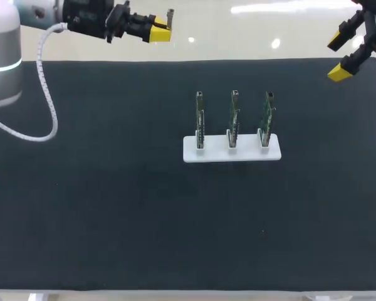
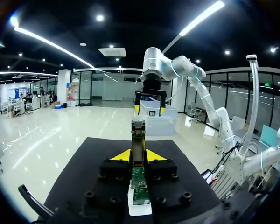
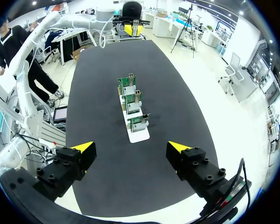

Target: Pick up the optical module with the left hand, and insert it into the network port with the right hand.

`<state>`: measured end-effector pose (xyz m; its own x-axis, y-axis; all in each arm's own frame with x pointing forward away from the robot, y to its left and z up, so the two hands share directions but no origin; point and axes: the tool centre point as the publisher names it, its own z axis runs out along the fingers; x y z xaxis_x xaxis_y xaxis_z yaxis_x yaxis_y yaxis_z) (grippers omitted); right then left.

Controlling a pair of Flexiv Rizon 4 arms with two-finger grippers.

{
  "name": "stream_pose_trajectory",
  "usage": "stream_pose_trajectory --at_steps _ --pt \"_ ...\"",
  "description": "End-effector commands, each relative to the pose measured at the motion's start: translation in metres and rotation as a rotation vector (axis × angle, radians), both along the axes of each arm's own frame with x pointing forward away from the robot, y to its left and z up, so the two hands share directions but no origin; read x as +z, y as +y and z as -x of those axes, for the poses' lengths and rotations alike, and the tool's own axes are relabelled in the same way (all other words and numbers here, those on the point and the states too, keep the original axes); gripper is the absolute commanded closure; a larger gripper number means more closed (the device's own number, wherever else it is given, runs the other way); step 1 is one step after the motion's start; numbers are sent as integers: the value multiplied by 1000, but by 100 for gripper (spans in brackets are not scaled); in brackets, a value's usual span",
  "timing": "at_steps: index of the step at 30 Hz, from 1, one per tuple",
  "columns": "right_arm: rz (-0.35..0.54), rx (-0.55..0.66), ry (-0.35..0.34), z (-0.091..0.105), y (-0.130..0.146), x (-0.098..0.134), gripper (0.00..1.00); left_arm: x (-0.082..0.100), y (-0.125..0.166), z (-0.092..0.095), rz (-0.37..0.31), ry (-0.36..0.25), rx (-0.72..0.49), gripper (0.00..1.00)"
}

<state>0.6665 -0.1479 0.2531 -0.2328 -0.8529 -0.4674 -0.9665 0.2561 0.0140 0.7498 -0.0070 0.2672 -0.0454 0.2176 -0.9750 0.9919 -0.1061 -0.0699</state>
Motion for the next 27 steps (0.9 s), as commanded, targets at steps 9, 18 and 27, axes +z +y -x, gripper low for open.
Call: stream_pose_trajectory --at_steps 9,18,27 --pt "-1 0 -1 0 0 0 0 -2 -11 14 20 -110 550 100" --pt "-1 0 -1 0 0 0 0 -2 -41 30 73 -105 503 100" --pt "-1 0 -1 0 0 0 0 -1 -69 26 100 -104 452 100"
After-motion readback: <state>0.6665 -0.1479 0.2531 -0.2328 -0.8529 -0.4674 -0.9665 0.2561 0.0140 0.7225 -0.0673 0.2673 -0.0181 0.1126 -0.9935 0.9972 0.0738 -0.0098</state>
